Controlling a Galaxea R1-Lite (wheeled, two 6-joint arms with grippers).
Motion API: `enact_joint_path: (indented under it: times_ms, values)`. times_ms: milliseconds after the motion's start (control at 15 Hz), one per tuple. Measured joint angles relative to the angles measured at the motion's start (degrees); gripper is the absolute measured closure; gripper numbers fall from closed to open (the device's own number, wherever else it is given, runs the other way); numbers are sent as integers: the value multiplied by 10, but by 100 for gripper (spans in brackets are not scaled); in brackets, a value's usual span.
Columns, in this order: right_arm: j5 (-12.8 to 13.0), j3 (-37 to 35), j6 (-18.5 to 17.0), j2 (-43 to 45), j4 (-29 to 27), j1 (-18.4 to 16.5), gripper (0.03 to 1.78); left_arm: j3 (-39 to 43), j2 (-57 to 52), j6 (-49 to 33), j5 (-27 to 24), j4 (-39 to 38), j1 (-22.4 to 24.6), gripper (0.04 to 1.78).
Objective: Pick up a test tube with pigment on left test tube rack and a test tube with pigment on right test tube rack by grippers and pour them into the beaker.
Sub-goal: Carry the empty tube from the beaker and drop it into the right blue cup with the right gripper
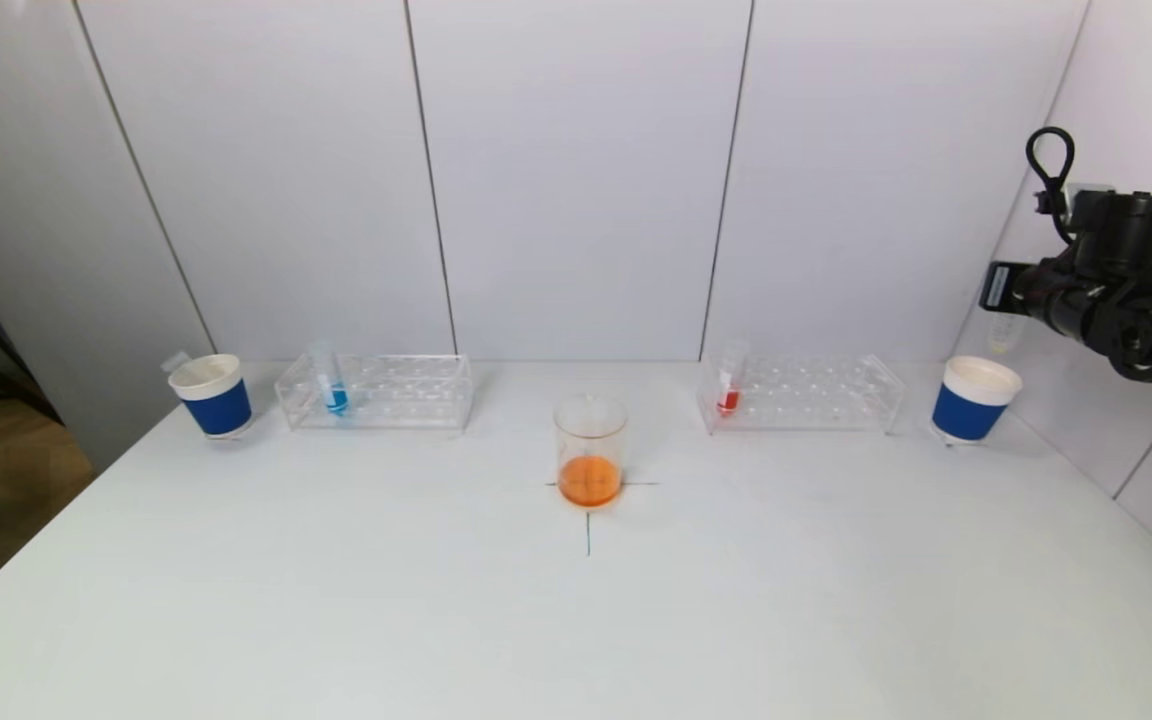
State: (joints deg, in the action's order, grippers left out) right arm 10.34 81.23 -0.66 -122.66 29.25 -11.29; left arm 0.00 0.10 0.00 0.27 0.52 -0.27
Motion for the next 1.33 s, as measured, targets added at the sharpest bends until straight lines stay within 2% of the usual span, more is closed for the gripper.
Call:
enact_joint_path:
  times_ms: [467, 600, 867, 1333]
  values:
    - [-8, -5, -8, -58, 32, -22, 131, 0, 0, 0, 0, 0, 0, 5]
    - [-13, -15, -12, -66, 35, -22, 131, 0, 0, 0, 0, 0, 0, 5]
    - [-16, -52, -11, -72, 84, -19, 131, 0, 0, 0, 0, 0, 0, 5]
    - [-16, -93, -11, -76, 118, -17, 131, 0, 0, 0, 0, 0, 0, 5]
